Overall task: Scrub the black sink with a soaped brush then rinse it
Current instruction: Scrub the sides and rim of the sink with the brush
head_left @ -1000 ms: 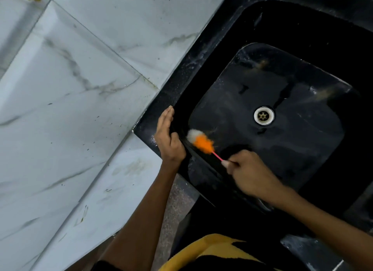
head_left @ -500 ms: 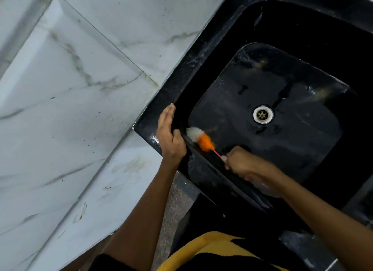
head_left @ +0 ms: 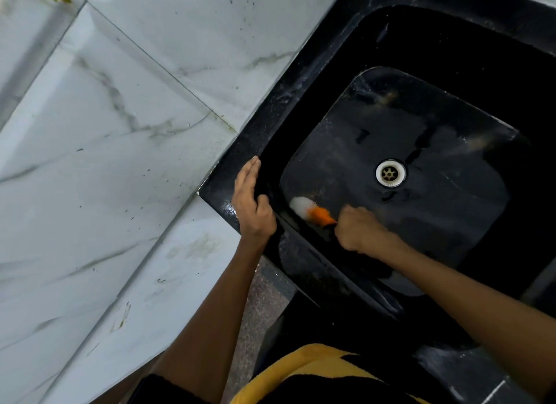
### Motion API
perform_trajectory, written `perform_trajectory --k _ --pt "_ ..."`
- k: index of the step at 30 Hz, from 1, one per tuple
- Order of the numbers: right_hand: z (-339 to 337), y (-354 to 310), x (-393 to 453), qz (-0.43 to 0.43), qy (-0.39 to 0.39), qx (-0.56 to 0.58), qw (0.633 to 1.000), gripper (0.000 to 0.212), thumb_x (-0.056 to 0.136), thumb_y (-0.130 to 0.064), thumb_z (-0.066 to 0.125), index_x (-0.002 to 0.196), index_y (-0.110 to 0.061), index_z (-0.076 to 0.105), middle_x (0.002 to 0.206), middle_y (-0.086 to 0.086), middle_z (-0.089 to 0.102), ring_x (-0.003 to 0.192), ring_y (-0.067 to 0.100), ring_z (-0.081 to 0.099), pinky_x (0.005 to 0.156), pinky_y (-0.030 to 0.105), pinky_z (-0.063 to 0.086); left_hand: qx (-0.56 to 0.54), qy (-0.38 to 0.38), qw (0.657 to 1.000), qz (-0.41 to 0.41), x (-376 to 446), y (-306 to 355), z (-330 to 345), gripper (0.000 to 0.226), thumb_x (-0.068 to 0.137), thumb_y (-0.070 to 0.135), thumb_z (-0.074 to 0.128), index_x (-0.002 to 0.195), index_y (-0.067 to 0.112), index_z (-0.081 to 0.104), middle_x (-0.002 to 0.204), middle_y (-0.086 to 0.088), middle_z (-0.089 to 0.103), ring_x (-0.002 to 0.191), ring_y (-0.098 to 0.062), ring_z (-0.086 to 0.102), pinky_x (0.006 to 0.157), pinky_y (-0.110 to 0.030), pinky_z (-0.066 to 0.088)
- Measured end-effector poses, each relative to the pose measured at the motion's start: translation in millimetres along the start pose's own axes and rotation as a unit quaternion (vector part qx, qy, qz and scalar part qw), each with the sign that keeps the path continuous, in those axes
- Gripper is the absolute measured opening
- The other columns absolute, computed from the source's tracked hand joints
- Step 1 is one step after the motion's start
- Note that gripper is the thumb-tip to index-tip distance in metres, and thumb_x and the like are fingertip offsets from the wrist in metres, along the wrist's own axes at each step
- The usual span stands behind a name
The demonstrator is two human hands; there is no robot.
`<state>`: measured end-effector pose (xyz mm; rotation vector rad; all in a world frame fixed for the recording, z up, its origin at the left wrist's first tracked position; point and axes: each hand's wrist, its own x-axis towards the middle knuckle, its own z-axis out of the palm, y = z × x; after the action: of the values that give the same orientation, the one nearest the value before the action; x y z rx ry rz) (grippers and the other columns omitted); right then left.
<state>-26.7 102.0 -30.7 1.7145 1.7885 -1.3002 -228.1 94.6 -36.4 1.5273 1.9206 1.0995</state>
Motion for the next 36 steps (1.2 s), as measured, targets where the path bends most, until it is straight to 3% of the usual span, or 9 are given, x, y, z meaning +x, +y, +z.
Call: perform_trajectory --k 3,8,11,14,16,20,24,31,36 --pt "12 -13 2 -0.049 0.064 -0.067 0.995 0.032 0.087 -0.012 0.054 0.118 -0.005 0.053 0.12 0.02 0.057 0.11 0.036 0.058 0.089 0.039 0.048 0.001 -0.003 1.0 -0.005 0 2 0 0.073 0.063 -0.007 0.039 0.134 -0.005 0.054 0.141 -0.015 0.054 0.136 -0.026 0.046 0.111 -0.054 0.037" --pt "23 -17 1 -0.152 0.04 -0.087 0.984 0.015 0.088 -0.005 0.045 0.097 -0.005 0.058 0.103 0.019 0.056 0.094 0.037 0.06 0.074 0.038 0.047 0.007 -0.008 1.0 -0.008 0 3 -1 0.075 0.062 -0.008 0.039 0.135 -0.004 0.054 0.142 -0.015 0.054 0.137 -0.026 0.045 0.112 -0.053 0.037" --pt "9 -3 3 -0.225 0.024 -0.047 0.973 0.008 0.078 -0.006 0.045 0.078 -0.01 0.051 0.077 0.011 0.053 0.075 0.034 0.06 0.064 0.037 0.051 0.004 -0.006 1.0 -0.017 0 4 -1 0.074 0.063 -0.008 0.039 0.135 -0.004 0.054 0.142 -0.015 0.054 0.137 -0.025 0.045 0.111 -0.054 0.038" --pt "-9 8 0 -0.271 0.045 -0.017 0.961 0.019 0.093 -0.026 0.048 0.075 -0.018 0.05 0.067 0.002 0.054 0.062 0.023 0.055 0.057 0.041 0.05 -0.001 -0.005 1.0 -0.02 0 4 -1 0.074 0.062 -0.009 0.039 0.135 -0.004 0.054 0.141 -0.015 0.054 0.136 -0.025 0.046 0.11 -0.055 0.039" --pt "-8 14 -6 -0.27 0.05 -0.067 0.959 0.024 0.098 -0.038 0.046 0.083 -0.02 0.053 0.074 0.004 0.055 0.07 0.025 0.057 0.061 0.037 0.048 -0.001 -0.005 1.0 -0.021 0 5 -1 0.074 0.063 -0.009 0.038 0.135 -0.005 0.054 0.141 -0.015 0.054 0.136 -0.026 0.046 0.109 -0.055 0.039" --pt "11 35 -8 -0.214 0.006 -0.185 0.959 0.018 0.092 -0.029 0.048 0.094 -0.014 0.059 0.096 0.012 0.063 0.087 0.032 0.062 0.068 0.033 0.044 0.005 -0.003 1.0 -0.025 -1 11 -1 0.073 0.063 -0.008 0.039 0.135 -0.004 0.054 0.141 -0.015 0.054 0.136 -0.025 0.046 0.11 -0.054 0.039" --pt "16 39 -17 -0.281 0.087 -0.138 0.946 0.02 0.095 -0.033 0.041 0.086 -0.019 0.052 0.082 0.008 0.062 0.074 0.031 0.06 0.061 0.034 0.042 0.025 -0.005 0.999 -0.027 -2 13 -1 0.073 0.065 -0.006 0.04 0.136 -0.003 0.053 0.142 -0.014 0.053 0.137 -0.024 0.044 0.114 -0.049 0.035" --pt "24 76 -20 -0.22 0.005 -0.165 0.961 0.021 0.091 -0.032 0.043 0.101 -0.023 0.06 0.091 0.008 0.064 0.083 0.03 0.062 0.07 0.035 0.047 0.105 -0.066 0.989 -0.077 -10 30 0 0.08 0.067 -0.016 0.043 0.145 0.005 0.045 0.153 -0.004 0.042 0.142 -0.015 0.032 0.116 -0.009 0.016" --pt "29 67 -28 -0.281 0.105 -0.147 0.943 0.022 0.098 -0.036 0.039 0.095 -0.021 0.054 0.074 0.008 0.06 0.069 0.031 0.057 0.058 0.034 0.036 0.132 -0.073 0.985 -0.078 -41 35 -5 0.072 0.077 -0.015 0.049 0.145 0.008 0.046 0.152 -0.002 0.042 0.143 -0.015 0.032 0.12 -0.028 0.024"
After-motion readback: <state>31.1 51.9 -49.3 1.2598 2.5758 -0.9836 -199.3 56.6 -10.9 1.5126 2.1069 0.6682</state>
